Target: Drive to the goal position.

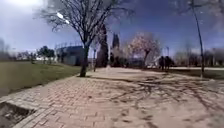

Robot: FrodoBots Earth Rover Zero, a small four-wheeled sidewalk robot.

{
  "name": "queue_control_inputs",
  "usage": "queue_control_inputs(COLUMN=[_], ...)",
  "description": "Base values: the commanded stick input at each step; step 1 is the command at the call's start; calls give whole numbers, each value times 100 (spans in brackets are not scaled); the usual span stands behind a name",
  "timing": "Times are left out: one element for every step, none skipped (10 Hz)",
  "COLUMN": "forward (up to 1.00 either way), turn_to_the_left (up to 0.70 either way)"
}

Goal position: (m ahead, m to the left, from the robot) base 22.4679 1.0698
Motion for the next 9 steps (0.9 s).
queue_control_inputs(forward=[95, 95, 95, 95, 95, 95, 95, 95, 96], turn_to_the_left=[0, 0, 0, 0, 0, 0, 0, 0, 0])
